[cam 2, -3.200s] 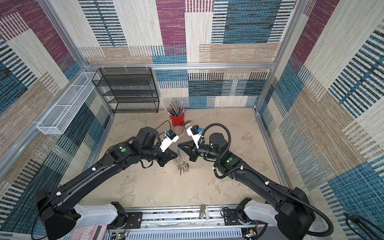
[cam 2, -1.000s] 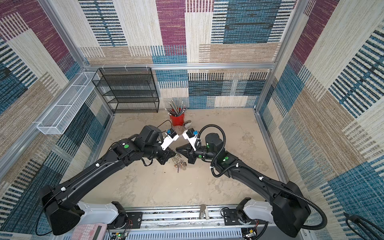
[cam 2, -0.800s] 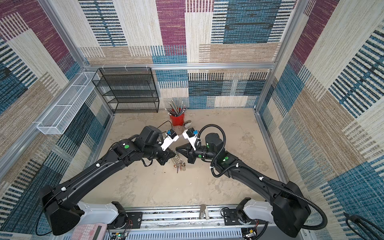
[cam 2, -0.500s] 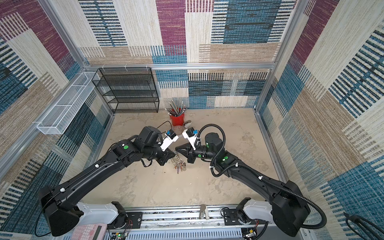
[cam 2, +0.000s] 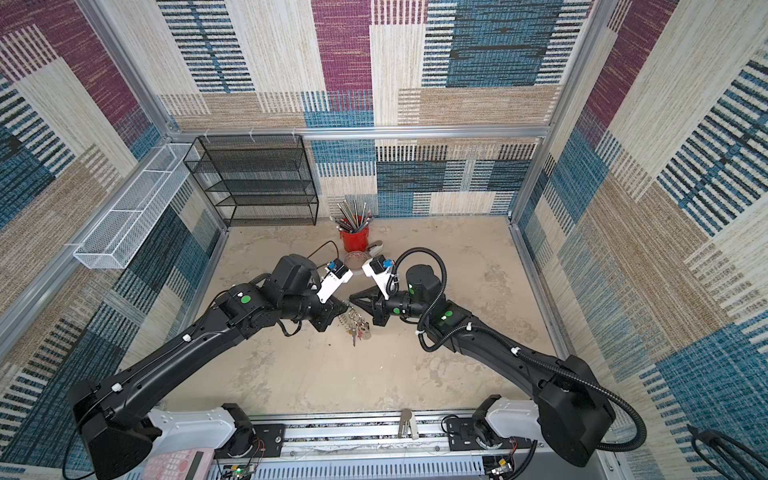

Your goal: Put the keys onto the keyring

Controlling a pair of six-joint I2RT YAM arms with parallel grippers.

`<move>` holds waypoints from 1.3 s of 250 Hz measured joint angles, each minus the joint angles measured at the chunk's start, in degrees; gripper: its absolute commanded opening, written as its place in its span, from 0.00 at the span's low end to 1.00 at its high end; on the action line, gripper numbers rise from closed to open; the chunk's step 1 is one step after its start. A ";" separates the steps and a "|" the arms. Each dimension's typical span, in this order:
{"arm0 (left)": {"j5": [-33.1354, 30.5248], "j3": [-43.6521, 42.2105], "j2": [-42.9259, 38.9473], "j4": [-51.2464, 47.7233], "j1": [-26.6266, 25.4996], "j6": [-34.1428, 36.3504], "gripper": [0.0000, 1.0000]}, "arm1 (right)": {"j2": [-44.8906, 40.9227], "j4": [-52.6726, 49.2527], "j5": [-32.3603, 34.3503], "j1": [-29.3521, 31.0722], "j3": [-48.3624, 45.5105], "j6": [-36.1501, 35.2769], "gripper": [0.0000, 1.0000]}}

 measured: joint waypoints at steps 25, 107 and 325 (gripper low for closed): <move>-0.13 -0.37 -0.44 0.46 0.00 0.00 0.00 | 0.02 0.00 0.00 0.00 0.15 0.22 0.00; -1.66 -3.96 -4.24 4.07 -0.11 -0.33 0.00 | 0.72 -0.24 -0.68 -0.04 1.03 0.85 0.00; -2.91 -23.82 -15.37 32.79 -0.96 -9.03 0.00 | 2.21 -2.93 -7.17 -2.10 3.43 -0.17 0.00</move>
